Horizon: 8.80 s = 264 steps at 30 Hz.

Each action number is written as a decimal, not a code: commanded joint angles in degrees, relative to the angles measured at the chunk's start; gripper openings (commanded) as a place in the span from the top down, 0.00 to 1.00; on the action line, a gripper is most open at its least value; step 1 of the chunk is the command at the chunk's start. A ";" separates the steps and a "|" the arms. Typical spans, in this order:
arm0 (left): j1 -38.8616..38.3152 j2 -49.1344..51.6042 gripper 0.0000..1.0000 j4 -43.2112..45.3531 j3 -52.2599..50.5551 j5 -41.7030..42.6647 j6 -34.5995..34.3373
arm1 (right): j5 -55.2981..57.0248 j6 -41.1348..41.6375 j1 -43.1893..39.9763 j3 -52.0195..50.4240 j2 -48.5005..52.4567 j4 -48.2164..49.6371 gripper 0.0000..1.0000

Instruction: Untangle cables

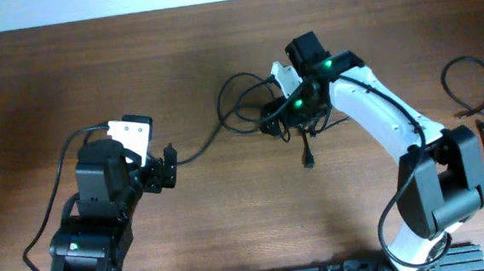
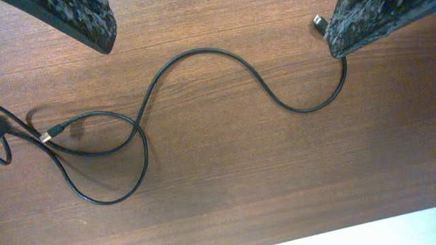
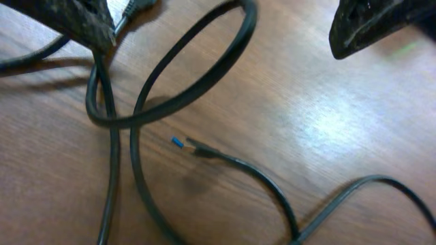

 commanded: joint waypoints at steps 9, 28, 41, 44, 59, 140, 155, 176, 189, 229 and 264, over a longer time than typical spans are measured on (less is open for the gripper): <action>0.24 -0.13 0.01 0.07 0.09 -0.63 0.94 | 9.22 3.19 -0.17 19.67 -2.60 -10.23 0.96; 0.24 -0.13 0.01 -0.09 0.09 -0.63 0.94 | 55.71 18.71 -46.34 82.14 -2.21 -11.56 0.96; 0.24 -0.13 0.01 -0.09 0.09 -0.63 0.94 | 19.52 35.39 -66.40 82.20 -0.15 21.70 0.96; 0.24 -0.13 0.01 -0.09 0.09 -0.63 0.94 | 19.28 33.86 -66.40 82.16 0.52 18.91 0.96; 0.24 -0.13 0.01 -0.09 0.09 -0.63 0.94 | 15.32 10.69 -45.29 82.14 25.77 -12.92 0.96; 0.24 -0.13 0.01 -0.11 0.09 -0.63 0.94 | 38.14 6.47 -29.83 84.67 35.87 -17.07 0.96; 0.24 -0.13 0.01 -0.11 0.09 -0.63 0.94 | 12.76 2.82 -28.87 83.30 32.98 -46.03 0.00; 0.24 -0.13 0.01 -0.11 0.09 -0.63 0.94 | 14.82 5.57 -12.44 35.56 -7.69 -45.51 0.01; 0.24 -0.13 0.01 -0.11 0.09 -0.63 0.94 | 26.10 6.19 -9.07 7.45 -37.97 -7.30 0.01; 0.24 -0.13 0.01 -0.11 0.09 -0.63 0.94 | 30.29 5.77 -16.85 -78.79 -105.46 47.43 0.01; 0.13 -31.50 0.01 40.94 -41.86 7.21 -6.10 | 25.35 -2.80 -16.96 -78.79 -105.44 47.01 0.01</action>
